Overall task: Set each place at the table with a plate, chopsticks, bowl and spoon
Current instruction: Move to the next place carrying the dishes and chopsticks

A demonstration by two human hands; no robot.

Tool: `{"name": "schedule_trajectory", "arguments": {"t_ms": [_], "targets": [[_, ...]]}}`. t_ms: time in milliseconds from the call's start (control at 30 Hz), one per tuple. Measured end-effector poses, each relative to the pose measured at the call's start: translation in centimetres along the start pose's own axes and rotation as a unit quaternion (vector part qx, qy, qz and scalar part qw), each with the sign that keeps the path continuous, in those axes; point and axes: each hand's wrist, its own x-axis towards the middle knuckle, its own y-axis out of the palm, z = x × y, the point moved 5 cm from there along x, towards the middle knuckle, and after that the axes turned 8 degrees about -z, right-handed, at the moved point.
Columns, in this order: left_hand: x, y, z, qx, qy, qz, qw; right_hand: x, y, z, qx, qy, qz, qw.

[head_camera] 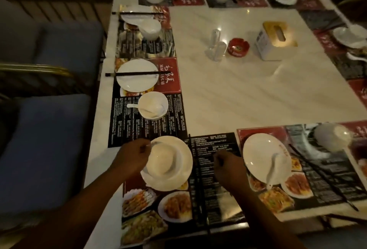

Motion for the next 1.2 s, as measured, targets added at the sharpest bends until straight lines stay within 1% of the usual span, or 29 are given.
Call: {"name": "schedule_trajectory", "arguments": {"t_ms": [67, 133, 333, 467, 533, 700, 767, 833, 867, 933, 967, 1000, 1067, 1133, 1200], "targets": [[-1.2, 0.5, 0.3, 0.005, -0.011, -0.007, 1.000, -0.2, -0.9, -1.6, -0.017, 0.027, -0.002, 0.999], [-2.1, 0.9, 0.4, 0.001, -0.019, -0.015, 1.000, -0.6, -1.4, -3.4, -0.032, 0.036, 0.001, 0.999], [-3.2, 1.5, 1.2, -0.013, -0.042, -0.020, 0.999, -2.3, -0.8, -5.4, -0.075, 0.024, -0.001, 0.997], [-3.7, 1.9, 1.3, -0.015, -0.050, -0.011, 0.999, -3.7, -0.3, -5.8, -0.103, -0.011, -0.003, 0.995], [-3.9, 1.9, 1.4, -0.017, -0.051, -0.004, 0.999, -4.2, -0.3, -6.0, -0.109, -0.001, 0.002, 0.994], [-4.0, 1.1, 2.0, -0.008, -0.037, 0.009, 0.999, -4.7, -0.2, -5.4, -0.099, 0.018, 0.000, 0.995], [-3.9, 0.6, 2.1, -0.019, -0.035, 0.011, 0.999, -4.7, -0.3, -4.6, -0.090, 0.021, -0.024, 0.995], [-3.6, 0.4, 2.3, -0.045, -0.037, 0.019, 0.998, -4.5, -0.5, -2.8, -0.054, 0.023, -0.052, 0.997], [-3.4, 0.4, 2.4, -0.065, -0.044, 0.023, 0.997, -4.4, -0.3, -1.5, -0.012, 0.033, -0.050, 0.998], [-3.2, 0.4, 2.6, -0.109, -0.062, 0.031, 0.992, -4.1, 0.9, 1.7, 0.068, 0.045, -0.005, 0.997], [-3.1, 0.6, 2.6, -0.125, -0.067, 0.036, 0.989, -3.9, 1.8, 3.2, 0.082, 0.035, 0.026, 0.996], [-3.1, 0.7, 2.4, -0.135, -0.069, 0.041, 0.988, -3.9, 2.6, 4.8, 0.079, 0.018, 0.054, 0.995], [-2.9, 1.0, 2.2, -0.140, -0.067, 0.046, 0.987, -3.7, 3.9, 6.9, 0.057, 0.001, 0.085, 0.995], [-2.8, 1.2, 1.9, -0.140, -0.067, 0.050, 0.987, -3.4, 5.0, 7.9, 0.047, 0.005, 0.091, 0.995], [-2.6, 1.4, 1.9, -0.137, -0.072, 0.050, 0.987, -3.2, 5.4, 8.7, 0.027, -0.008, 0.091, 0.995]]}}
